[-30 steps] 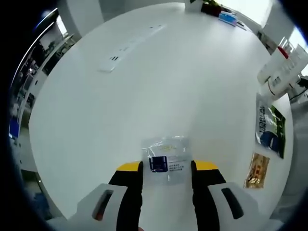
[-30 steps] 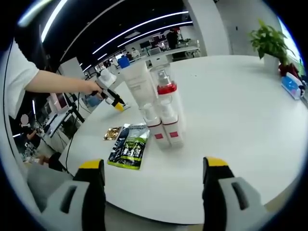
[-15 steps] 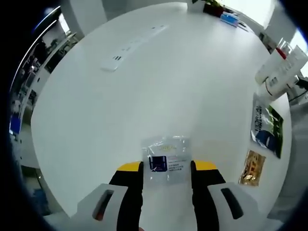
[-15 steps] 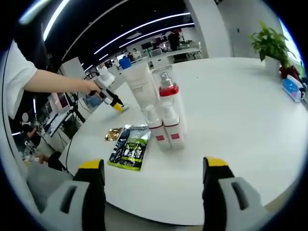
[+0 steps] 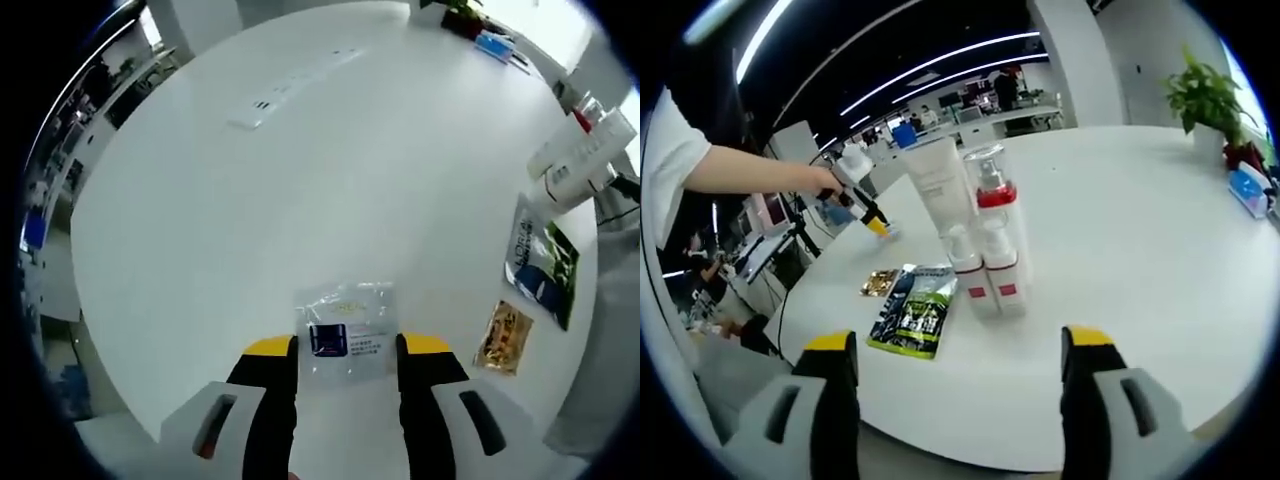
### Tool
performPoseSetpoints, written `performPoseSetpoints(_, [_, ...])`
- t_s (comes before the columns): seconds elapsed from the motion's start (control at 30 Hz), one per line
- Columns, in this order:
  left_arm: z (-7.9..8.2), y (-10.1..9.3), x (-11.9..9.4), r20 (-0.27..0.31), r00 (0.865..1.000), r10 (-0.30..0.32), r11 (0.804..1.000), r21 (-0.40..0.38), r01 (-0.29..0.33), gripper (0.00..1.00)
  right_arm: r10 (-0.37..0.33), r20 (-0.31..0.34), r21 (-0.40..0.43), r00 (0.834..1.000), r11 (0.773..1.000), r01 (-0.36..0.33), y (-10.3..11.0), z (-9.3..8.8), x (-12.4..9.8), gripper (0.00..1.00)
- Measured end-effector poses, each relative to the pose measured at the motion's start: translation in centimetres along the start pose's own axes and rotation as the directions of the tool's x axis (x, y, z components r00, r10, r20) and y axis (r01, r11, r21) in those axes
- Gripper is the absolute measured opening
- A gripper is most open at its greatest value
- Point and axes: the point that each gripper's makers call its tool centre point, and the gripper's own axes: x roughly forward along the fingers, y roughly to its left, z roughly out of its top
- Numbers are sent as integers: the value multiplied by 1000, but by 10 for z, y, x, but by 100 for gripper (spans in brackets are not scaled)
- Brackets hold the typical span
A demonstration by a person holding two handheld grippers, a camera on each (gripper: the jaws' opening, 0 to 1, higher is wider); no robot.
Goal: Arrange the skincare products in the storage area until every visible bottle or jar stands upright without overlapping.
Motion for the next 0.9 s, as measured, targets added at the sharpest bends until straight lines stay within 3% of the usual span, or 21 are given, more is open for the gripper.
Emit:
performPoseSetpoints(0.53, [-16, -1, -11, -34, 999, 23, 1000, -1, -23, 37, 19, 22, -13, 1000, 1000, -19, 4, 4, -1, 84])
performPoseSetpoints(0.9, [-32, 1, -15, -38, 998, 43, 991, -127, -48, 37, 39, 32, -28, 999, 999, -38, 8, 6, -1, 84])
